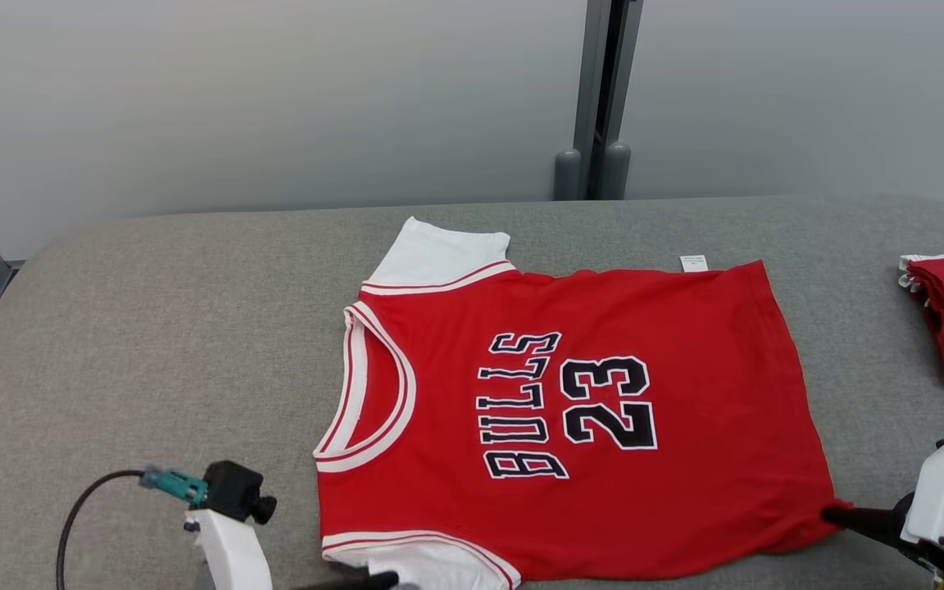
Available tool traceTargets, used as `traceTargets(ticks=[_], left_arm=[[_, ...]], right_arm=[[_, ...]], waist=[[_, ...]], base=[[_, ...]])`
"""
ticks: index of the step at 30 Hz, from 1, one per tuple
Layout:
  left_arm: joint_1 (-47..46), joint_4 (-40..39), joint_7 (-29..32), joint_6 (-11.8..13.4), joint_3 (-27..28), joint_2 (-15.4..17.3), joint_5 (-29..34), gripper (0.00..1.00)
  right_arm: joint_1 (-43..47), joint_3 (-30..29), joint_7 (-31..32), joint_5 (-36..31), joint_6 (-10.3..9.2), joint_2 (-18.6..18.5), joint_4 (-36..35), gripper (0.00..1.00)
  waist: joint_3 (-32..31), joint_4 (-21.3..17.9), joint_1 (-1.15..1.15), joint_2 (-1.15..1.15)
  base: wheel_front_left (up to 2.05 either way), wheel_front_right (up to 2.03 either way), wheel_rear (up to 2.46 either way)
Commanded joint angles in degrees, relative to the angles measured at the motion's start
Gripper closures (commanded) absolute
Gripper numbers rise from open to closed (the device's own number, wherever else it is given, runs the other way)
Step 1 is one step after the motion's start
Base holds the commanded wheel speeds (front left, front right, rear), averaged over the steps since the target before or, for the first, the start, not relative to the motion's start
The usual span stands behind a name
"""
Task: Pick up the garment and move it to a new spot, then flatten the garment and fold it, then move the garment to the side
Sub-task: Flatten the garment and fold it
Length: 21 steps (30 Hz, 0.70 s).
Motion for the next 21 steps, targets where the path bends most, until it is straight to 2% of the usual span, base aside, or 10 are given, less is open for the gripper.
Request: traceTargets(ticks=[1,7,12,21], left_arm=[[-0.6,-0.2,-0.6,-0.1,1.7,-0.1,-1.5,1.0],[-0.7,0.3,-2.1,-0.1,8.8,-1.9,-6.5,1.0],[-1.0,2.2,-1.4,-0.1,13.5,-4.3,-7.8,1.0],[-1.7,9.0,-3.3,-0.1,21.1,-10.3,-4.9,1.0]], right_arm=[[-0.7,-0.5,-0.5,0.5,0.0,0.1,-0.1,1.0],[-3.3,-2.4,-3.0,1.0,0.0,1.0,0.5,1.0],[-5.3,-3.7,-5.6,0.6,0.0,1.8,1.9,1.0],[-8.0,-5.1,-9.0,-0.5,0.0,3.8,3.5,1.0]], waist=[[0.4,-0.1,0.0,0.0],[2.6,-0.3,0.0,0.0],[4.2,-0.2,0.0,0.0],[7.0,0.0,0.0,0.0]], base=[[0.0,0.0,0.0],[0.0,0.0,0.0],[0.0,0.0,0.0],[0.0,0.0,0.0]])
